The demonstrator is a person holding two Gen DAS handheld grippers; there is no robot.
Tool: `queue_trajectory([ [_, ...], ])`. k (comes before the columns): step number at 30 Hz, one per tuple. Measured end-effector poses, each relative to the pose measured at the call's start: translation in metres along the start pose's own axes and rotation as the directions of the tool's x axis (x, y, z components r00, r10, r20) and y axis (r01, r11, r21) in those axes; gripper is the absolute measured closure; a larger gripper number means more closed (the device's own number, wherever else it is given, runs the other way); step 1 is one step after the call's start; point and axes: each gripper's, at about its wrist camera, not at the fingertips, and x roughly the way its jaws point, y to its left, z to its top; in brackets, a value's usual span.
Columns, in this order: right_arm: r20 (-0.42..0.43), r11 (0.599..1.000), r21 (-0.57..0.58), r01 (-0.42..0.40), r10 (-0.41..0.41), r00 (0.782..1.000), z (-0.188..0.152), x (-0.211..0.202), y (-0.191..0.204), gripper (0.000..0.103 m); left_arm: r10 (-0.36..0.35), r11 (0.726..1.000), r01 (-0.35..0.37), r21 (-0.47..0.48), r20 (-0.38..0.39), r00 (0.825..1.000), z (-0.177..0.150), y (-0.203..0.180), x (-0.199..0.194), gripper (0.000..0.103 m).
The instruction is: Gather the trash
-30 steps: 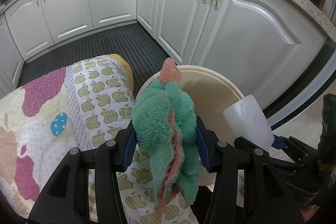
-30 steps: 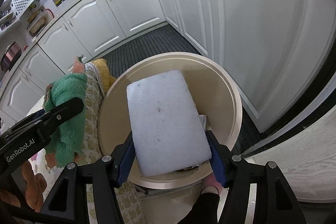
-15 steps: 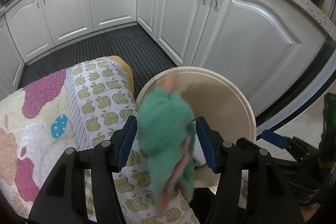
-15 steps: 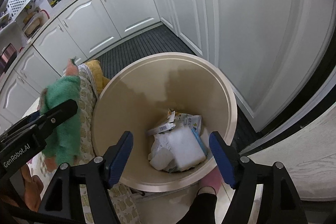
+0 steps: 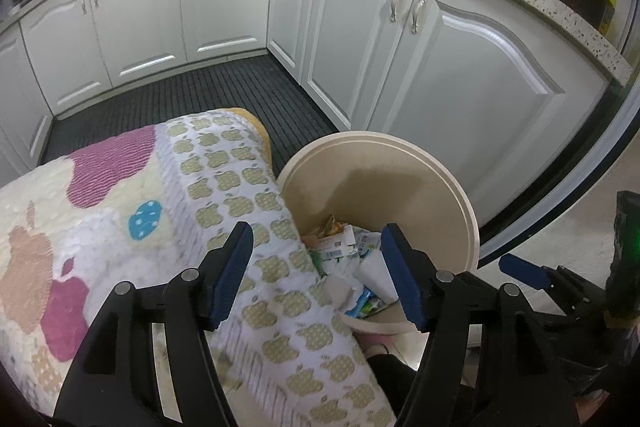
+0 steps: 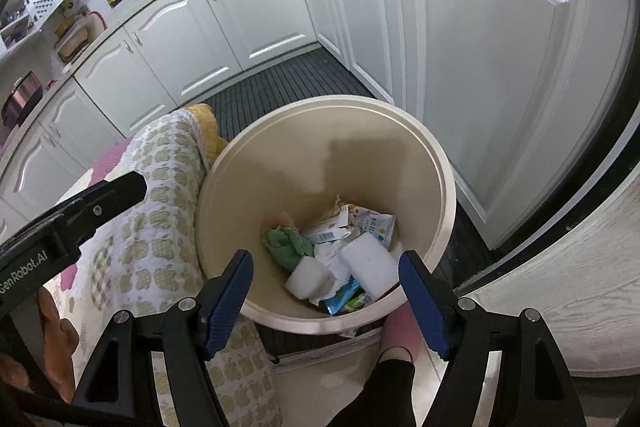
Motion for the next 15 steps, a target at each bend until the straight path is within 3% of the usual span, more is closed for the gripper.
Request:
queue_trajectory([
  [15,0.101,0.998,-0.064,0.008,-0.002,0.995,-0.024,-0.055,0.027,0.026,0.065,0.998,-0.066,0.003,0.172,0.983,-0.039,0.008,-0.086,0.037],
])
